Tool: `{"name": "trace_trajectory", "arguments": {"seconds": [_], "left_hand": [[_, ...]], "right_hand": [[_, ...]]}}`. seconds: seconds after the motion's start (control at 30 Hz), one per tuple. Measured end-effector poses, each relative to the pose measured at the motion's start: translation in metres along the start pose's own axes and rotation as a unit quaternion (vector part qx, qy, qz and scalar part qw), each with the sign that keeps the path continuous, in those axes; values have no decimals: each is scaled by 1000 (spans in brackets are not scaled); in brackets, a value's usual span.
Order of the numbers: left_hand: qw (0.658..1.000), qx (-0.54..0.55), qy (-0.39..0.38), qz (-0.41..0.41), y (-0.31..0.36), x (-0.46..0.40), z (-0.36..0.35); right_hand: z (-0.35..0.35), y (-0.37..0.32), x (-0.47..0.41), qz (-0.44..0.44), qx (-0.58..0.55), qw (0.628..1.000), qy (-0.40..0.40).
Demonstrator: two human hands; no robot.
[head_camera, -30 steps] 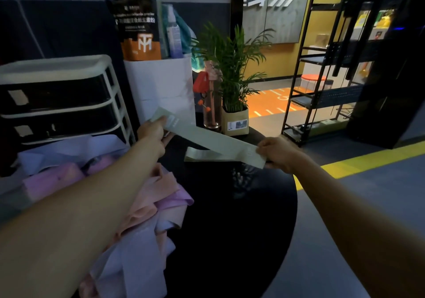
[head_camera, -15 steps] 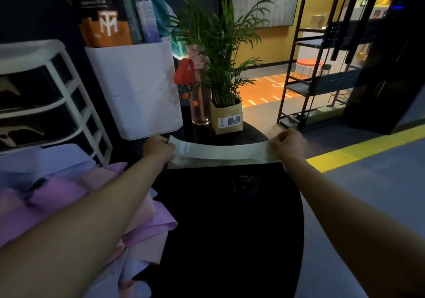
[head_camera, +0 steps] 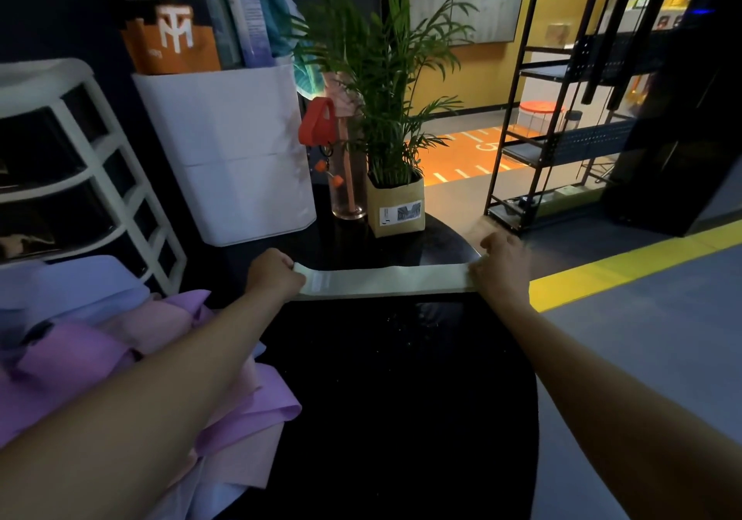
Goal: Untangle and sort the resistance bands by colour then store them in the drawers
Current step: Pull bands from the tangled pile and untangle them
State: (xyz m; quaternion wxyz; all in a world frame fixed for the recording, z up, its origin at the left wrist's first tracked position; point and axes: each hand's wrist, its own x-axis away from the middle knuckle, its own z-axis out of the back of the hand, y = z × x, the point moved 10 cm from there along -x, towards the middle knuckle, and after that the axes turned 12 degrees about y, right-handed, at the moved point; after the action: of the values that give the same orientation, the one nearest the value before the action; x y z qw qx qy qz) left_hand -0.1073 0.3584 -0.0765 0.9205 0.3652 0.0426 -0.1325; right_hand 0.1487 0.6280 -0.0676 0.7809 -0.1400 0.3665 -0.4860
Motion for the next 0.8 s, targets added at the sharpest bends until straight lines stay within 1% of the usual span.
{"name": "trace_trajectory", "arguments": {"seconds": [0.07,0.1,0.13,0.17,0.23,0.27,0.33,0.43,0.57,0.67,0.73,0.8], "left_hand": [[999,8,7,-30,4,-3,0],[998,15,-7,-62,10,-3,-2],[994,19,-33,-101,17,-1,-5],[988,9,-64,-140,23,3,-8],[972,-37,-125,-194,28,11,-13],[966,-49,-149,-205,28,14,-15],[962,-41,-178,-201,23,17,-19],[963,-30,-191,-187,15,20,-25],[964,-34,-178,-194,13,14,-23],[964,-32,-189,-183,12,14,-23],[964,-19,-191,-182,15,17,-20],[966,9,-175,-190,26,17,-8]], "right_hand": [[6,-18,4,63,36,997,5],[6,-32,9,100,28,995,-11],[3,-49,15,140,7,989,-44],[-4,-64,24,177,-13,980,-95],[-25,-86,44,230,-9,951,-208],[-33,-91,51,246,8,937,-247],[-44,-93,58,260,35,922,-283],[-53,-87,60,250,44,919,-301],[-58,-92,60,257,38,916,-305],[-61,-92,59,252,58,913,-315],[-58,-96,60,252,74,915,-306],[-48,-107,62,252,63,924,-282]]}}
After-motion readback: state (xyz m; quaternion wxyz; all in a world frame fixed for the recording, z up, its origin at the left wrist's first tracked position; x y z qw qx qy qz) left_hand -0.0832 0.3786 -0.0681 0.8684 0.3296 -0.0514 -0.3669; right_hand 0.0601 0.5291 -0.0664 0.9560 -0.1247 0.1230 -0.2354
